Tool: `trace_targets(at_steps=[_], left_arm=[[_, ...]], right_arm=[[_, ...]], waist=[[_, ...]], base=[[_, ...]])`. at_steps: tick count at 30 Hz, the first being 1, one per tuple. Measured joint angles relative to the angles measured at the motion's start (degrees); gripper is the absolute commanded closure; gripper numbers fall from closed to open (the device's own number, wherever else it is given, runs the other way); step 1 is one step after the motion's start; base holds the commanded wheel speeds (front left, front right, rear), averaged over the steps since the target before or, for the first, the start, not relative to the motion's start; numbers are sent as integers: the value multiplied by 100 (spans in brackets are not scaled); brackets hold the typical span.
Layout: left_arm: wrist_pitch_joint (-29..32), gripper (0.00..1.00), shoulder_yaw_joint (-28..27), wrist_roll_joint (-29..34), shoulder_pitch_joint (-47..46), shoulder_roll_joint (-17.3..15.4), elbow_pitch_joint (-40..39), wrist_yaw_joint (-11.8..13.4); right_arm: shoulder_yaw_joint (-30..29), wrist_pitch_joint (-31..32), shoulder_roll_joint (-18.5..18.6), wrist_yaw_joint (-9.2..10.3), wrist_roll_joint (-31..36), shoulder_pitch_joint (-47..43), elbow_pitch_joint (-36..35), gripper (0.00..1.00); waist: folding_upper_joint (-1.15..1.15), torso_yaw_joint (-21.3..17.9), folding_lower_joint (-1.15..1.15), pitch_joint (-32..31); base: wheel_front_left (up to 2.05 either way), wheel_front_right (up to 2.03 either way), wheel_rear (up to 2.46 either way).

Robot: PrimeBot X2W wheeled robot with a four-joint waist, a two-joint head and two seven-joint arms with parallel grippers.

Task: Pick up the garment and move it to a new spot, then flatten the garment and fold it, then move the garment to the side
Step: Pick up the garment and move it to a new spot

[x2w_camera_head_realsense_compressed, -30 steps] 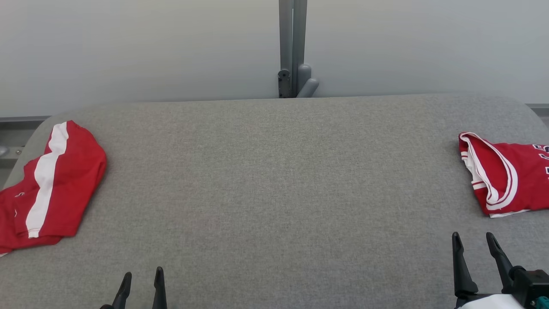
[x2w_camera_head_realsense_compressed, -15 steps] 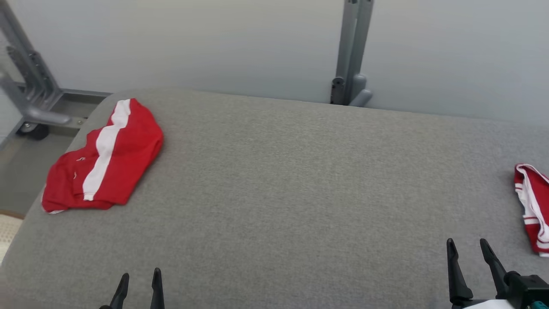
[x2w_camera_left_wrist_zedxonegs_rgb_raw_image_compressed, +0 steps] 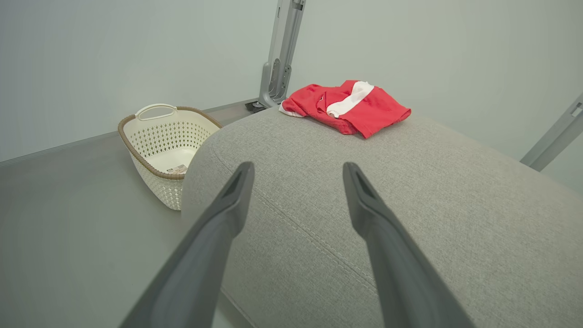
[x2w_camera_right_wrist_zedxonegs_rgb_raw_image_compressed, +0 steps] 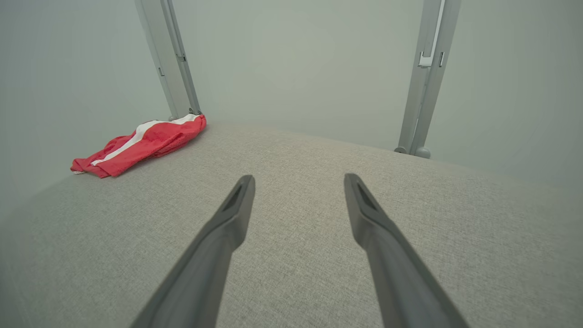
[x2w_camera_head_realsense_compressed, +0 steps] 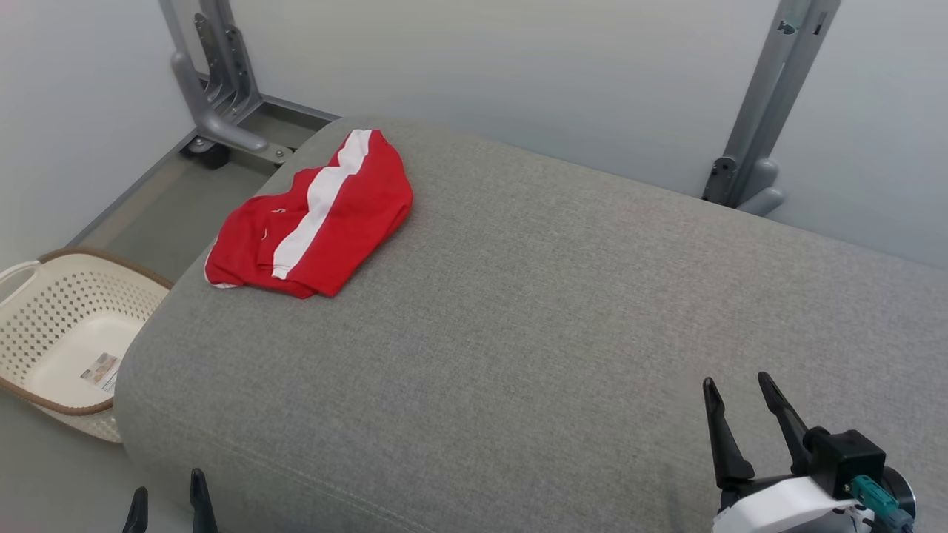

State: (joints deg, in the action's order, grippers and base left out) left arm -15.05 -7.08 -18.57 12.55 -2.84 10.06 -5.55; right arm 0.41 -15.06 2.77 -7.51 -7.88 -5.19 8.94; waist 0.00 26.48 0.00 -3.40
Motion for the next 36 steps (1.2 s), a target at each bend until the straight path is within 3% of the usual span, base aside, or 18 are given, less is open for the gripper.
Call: trace_targets(at_steps=[7, 19, 36], left_arm=[[0, 0, -57, -97, 98, 0, -114, 63], [0, 0, -13, -53, 96, 0, -125, 75], [0, 0, 122, 57, -464, 1, 31, -113]], right_arm=[[93, 0, -1, 0, 10, 187, 107, 0], [-31, 0, 0, 0, -12, 63, 49, 0], [-282, 0, -1, 0, 30, -13, -339, 0]], waist=[[0, 187, 0, 139], [0, 123, 0, 63], [0, 252, 0, 327]], base=[[0, 0, 0], [0, 0, 0], [0, 0, 0]])
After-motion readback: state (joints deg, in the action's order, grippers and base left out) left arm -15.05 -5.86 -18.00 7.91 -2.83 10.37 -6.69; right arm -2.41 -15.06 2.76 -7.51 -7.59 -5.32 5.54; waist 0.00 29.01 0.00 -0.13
